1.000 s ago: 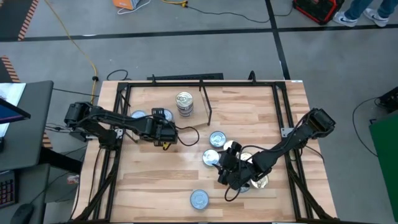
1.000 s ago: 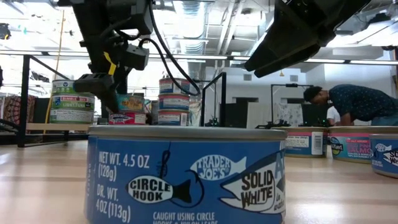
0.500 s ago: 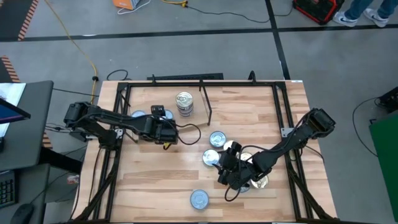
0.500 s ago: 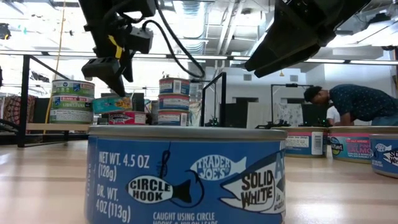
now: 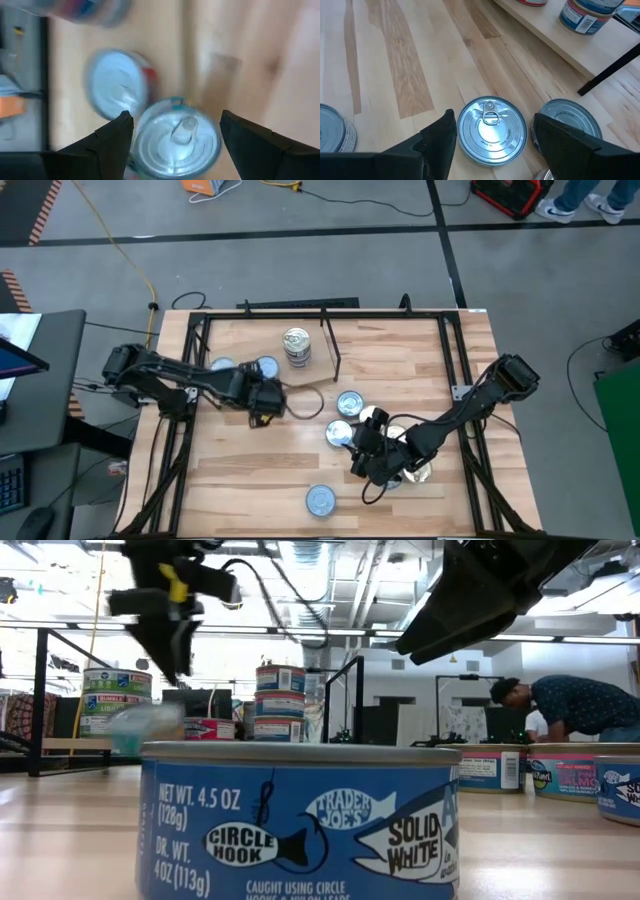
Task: Stack canned seafood by type on shelf
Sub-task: Stack the yellow blue tuna can on top of the red tuna can on the shelf
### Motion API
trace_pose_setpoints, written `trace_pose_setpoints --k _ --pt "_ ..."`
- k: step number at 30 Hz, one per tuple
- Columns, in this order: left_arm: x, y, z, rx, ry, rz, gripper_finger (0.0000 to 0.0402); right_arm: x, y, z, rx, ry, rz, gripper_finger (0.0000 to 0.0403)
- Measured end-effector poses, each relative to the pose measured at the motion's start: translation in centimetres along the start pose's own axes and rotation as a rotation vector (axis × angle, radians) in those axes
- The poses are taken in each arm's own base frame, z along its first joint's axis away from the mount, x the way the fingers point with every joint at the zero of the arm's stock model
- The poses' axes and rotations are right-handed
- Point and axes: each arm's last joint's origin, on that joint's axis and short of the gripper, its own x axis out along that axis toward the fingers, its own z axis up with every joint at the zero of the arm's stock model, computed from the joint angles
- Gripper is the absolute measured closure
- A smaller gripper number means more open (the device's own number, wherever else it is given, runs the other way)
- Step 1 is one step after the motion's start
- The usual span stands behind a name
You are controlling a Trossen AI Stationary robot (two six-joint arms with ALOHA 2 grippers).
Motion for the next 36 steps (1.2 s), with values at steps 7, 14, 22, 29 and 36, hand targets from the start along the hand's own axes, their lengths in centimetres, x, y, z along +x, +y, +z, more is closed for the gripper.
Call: trace_pose_setpoints --k 7,14,22,29,36 --pt "-0.8 -3.9 -2.1 0.017 -0.015 -0.022 0.0113 0.1 -0.1 0.1 0.002 0.001 -0.005 0.0111" --pt "-2.6 -9.2 -3.7 0.159 -0.073 -0.208 0.0113 0.1 -0.1 0.1 0.003 0.000 -0.005 0.0111" --pt "-0.6 -15.8 -6.6 0.402 -0.030 -0.072 0.0113 0.1 -0.1 0.1 0.008 -0.001 -0.003 0.0111" --pt "0.9 -16.6 -7.6 0.362 0.078 0.036 0.0113 -0.1 0.1 0.0 0.013 0.002 0.014 0.0111" --pt "-0.8 -15.4 -8.4 0.323 0.038 0.084 0.0113 -0.1 0.3 0.3 0.021 -0.021 0.034 0.0111"
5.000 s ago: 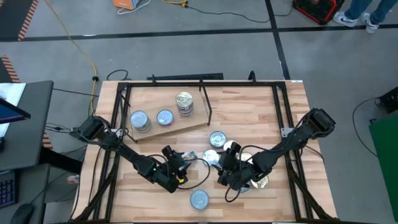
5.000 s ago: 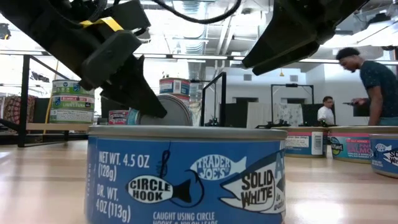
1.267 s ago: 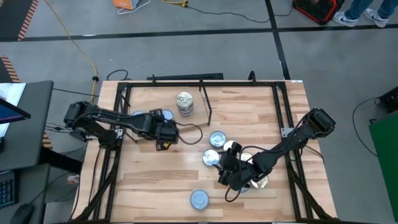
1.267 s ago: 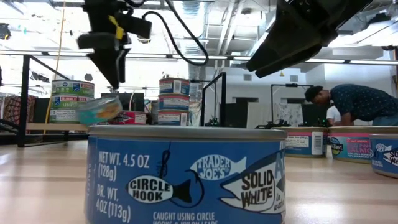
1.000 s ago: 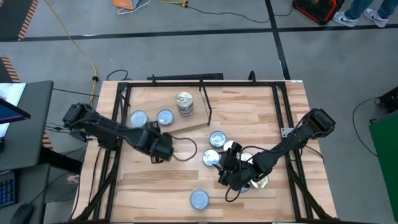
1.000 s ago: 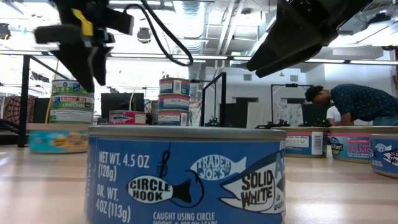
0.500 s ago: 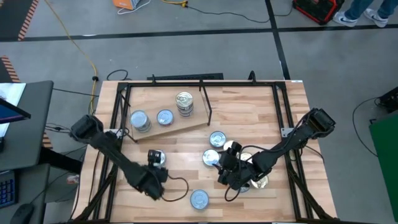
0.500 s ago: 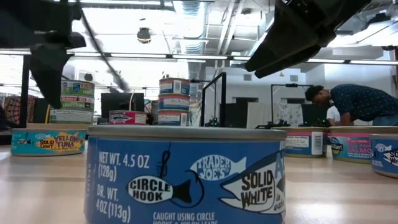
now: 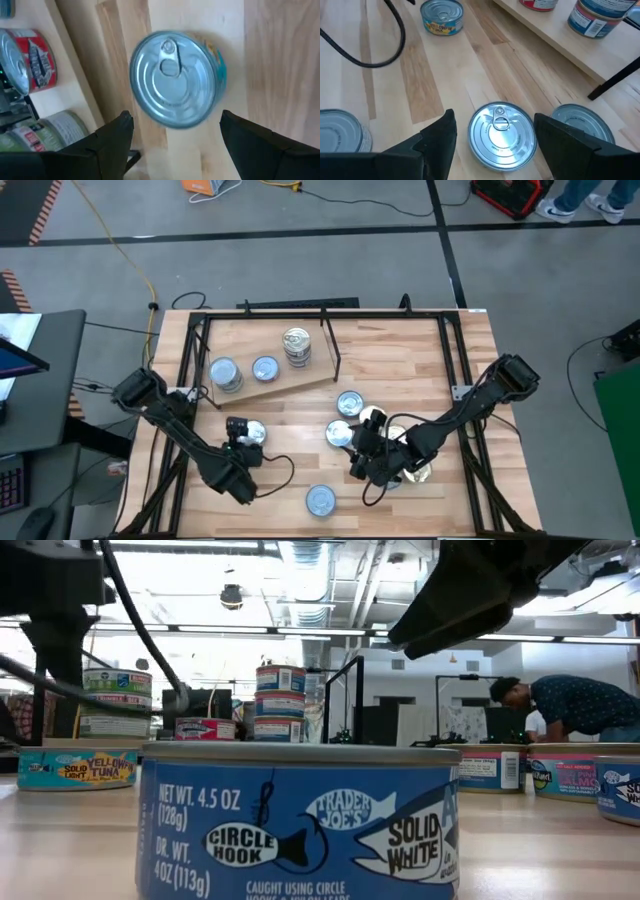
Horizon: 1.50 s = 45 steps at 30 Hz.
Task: Stack canned seafood by type on shelf
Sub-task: Stack the yellow blue tuna can on top of the red tuna can on the shelf
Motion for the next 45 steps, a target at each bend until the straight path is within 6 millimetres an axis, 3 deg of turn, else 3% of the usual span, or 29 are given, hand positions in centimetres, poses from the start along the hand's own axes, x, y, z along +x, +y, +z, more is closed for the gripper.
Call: trace_pose_setpoints --k 7,15,21,27,33,40,45 --pt "0.3 -0.9 -1.1 0.026 -0.058 -0.173 0.0115 0.0 0.0 0.0 -0.005 0.002 -0.002 0.0111" --pt "3.0 -0.3 -2.6 0.049 -0.034 -0.042 0.0163 0.0 -0.1 -0.1 -0.009 0.005 -0.005 0.0111" --pt "3.9 0.4 -2.2 0.046 0.021 -0.133 0.0177 0.1 -0.1 0.0 -0.007 0.006 -0.006 0.0111" --pt "3.7 -0.5 -0.3 0.097 -0.183 -0.213 0.0194 0.6 0.2 -0.6 -0.051 0.024 0.002 0.0111" --pt "3.2 -1.0 2.1 0.114 -0.412 -0.261 0.0202 2.7 0.9 -1.0 -0.083 0.037 0.058 0.0111" --pt "2.5 -0.4 5.2 0.113 -0.672 -0.289 0.0203 3.3 0.6 -0.6 -0.078 0.054 0.070 0.0111" --pt "0.8 1.1 5.7 0.101 -0.678 -0.256 0.0203 2.6 0.8 -0.4 -0.078 0.044 0.088 0.0111"
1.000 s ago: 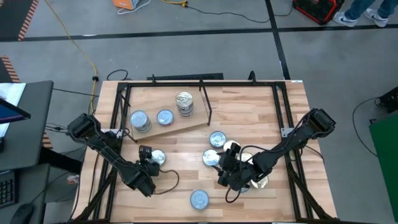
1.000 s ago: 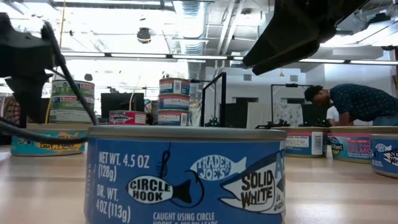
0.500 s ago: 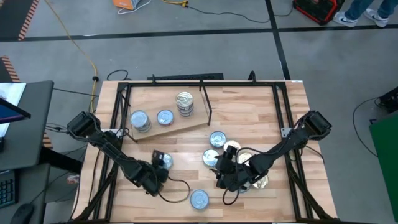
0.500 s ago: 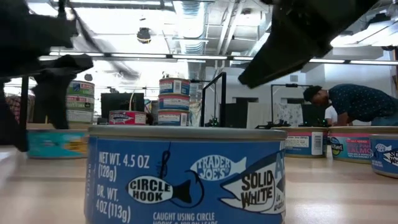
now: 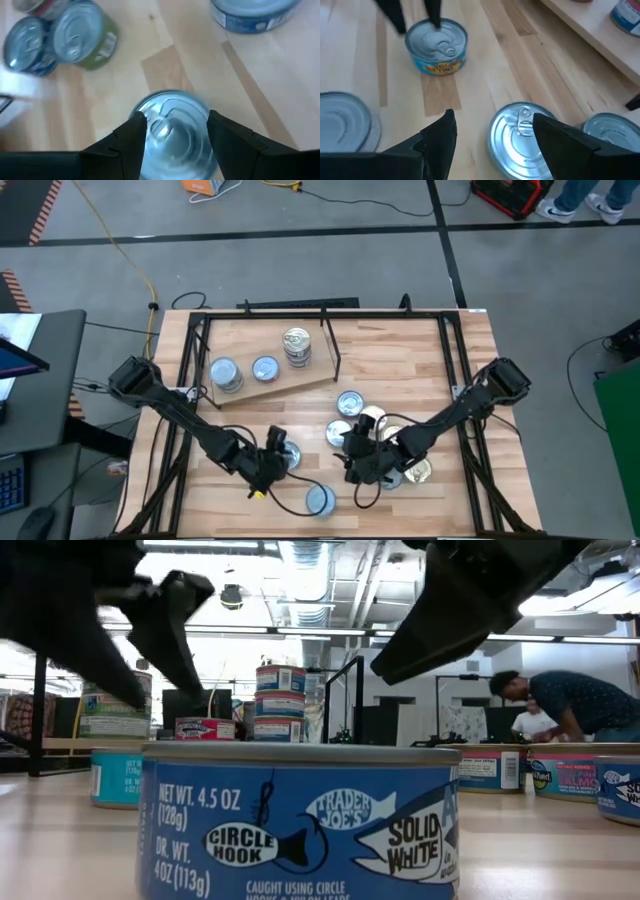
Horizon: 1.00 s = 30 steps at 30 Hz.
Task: Stack canned seafood by type on shelf
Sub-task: Stack the yellow blue tuna can on top of the red tuna can on the shelf
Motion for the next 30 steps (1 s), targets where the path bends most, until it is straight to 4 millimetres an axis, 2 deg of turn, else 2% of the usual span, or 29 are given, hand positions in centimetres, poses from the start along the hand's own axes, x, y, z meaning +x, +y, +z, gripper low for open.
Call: trace_pose_setpoints --k 3,8,18,22,30 --pt "-1.2 1.4 0.1 -0.116 0.065 0.022 0.0203 -0.1 0.1 -0.1 -0.003 0.002 0.001 0.0111" --pt "-1.4 3.6 -1.6 -0.416 0.242 0.022 0.0203 0.0 0.1 0.1 0.008 -0.008 0.006 0.0111" --pt "0.1 5.3 -4.9 -0.737 0.183 -0.115 0.0212 -0.1 0.3 0.1 0.003 -0.022 0.016 0.0111" --pt "0.1 5.6 -5.8 -0.775 0.187 -0.127 0.0254 -0.1 0.3 0.2 -0.003 -0.027 0.018 0.0111" --pt "0.1 5.3 -6.1 -0.764 0.183 -0.134 0.0390 -0.1 0.3 0.3 -0.001 -0.031 0.019 0.0111"
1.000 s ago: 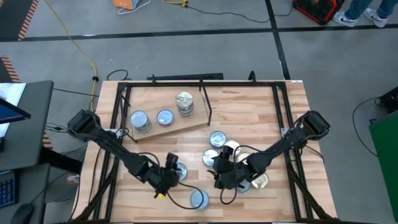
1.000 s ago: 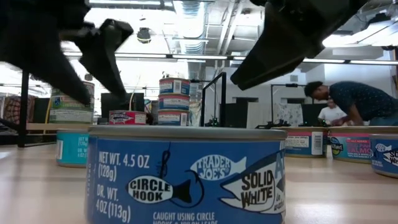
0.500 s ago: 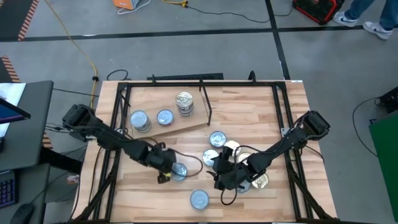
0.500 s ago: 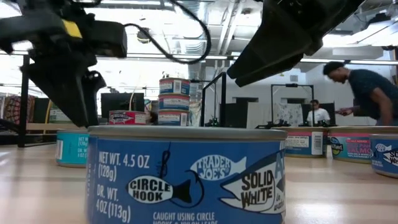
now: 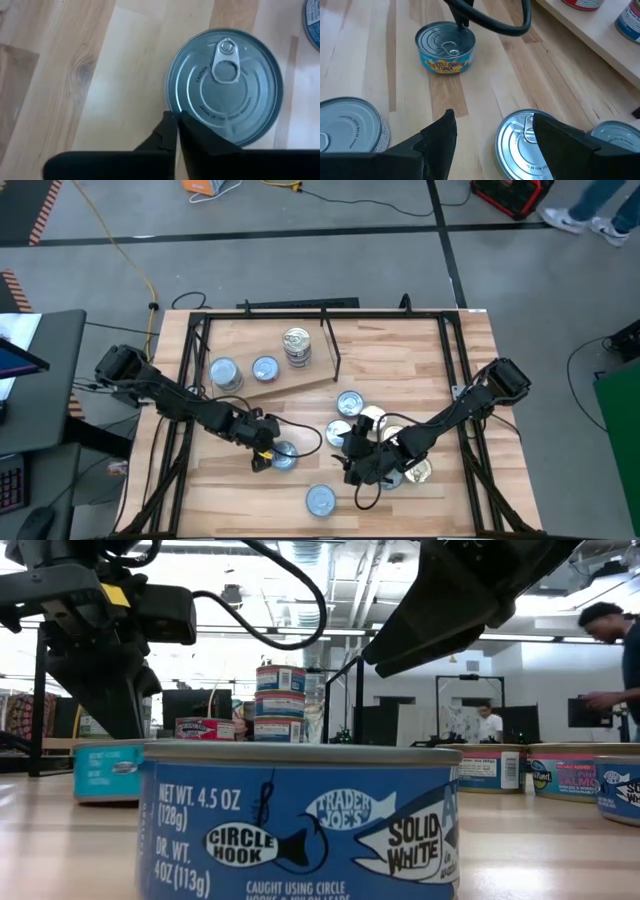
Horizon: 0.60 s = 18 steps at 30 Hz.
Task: Stack canned seafood by type on shelf
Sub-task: Stack the yellow blue tuna can on top of the red tuna can on the shelf
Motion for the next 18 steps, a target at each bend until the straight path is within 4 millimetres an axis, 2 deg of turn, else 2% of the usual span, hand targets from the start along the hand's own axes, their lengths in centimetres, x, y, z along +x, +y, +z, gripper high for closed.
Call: trace_pose_setpoints --k 9,18 --pt "0.3 0.1 -0.2 0.001 0.016 0.021 0.0400 0.0 0.0 0.0 0.000 0.000 0.000 0.0111" --pt "0.4 1.0 -1.0 -0.013 0.049 0.165 0.0401 0.0 0.0 0.0 0.000 0.000 0.000 0.0111"
